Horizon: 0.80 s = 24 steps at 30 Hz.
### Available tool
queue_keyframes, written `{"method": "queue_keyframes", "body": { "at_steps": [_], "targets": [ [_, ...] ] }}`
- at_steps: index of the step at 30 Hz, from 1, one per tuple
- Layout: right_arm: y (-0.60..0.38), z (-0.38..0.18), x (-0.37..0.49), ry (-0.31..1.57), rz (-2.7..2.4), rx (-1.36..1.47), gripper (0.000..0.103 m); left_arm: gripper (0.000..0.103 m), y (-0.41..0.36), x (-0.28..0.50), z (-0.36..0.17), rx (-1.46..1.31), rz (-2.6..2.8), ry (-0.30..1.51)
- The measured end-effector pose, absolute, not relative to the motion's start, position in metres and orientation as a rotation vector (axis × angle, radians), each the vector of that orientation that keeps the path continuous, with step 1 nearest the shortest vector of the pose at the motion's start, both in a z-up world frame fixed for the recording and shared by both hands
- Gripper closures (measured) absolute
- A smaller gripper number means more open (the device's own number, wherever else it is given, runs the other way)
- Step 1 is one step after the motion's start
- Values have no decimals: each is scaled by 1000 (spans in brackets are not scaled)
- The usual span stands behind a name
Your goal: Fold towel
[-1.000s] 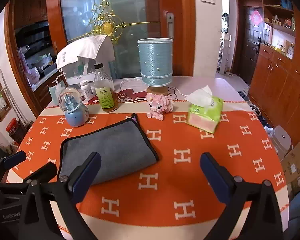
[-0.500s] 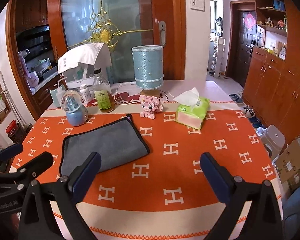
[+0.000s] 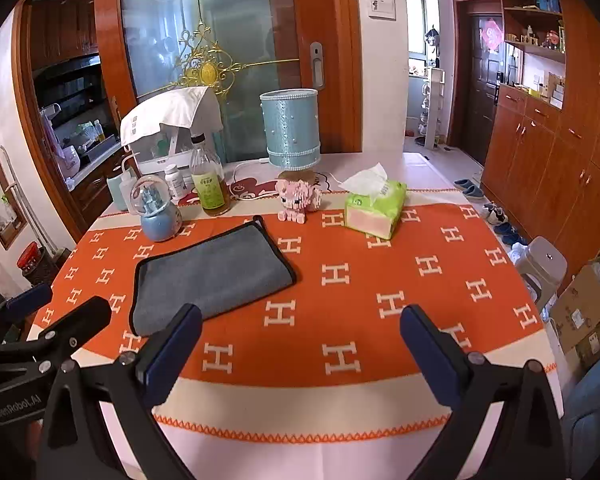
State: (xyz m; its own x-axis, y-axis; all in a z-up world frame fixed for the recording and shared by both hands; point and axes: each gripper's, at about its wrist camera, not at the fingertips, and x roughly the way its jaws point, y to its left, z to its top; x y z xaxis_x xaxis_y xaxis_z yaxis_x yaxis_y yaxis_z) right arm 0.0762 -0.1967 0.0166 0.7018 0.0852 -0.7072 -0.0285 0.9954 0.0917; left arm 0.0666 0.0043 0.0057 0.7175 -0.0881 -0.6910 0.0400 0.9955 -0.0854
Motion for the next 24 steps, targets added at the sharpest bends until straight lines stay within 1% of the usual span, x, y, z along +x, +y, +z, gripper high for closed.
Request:
{"method": "queue_keyframes", "body": {
  "at_steps": [13, 24],
  "targets": [
    [-202, 9, 46, 791, 101, 84, 3, 1, 1, 31, 0, -120, -62, 767],
    [-204, 7, 39, 804, 48, 73, 3, 1, -6, 26, -8, -65, 10, 822]
  ]
}}
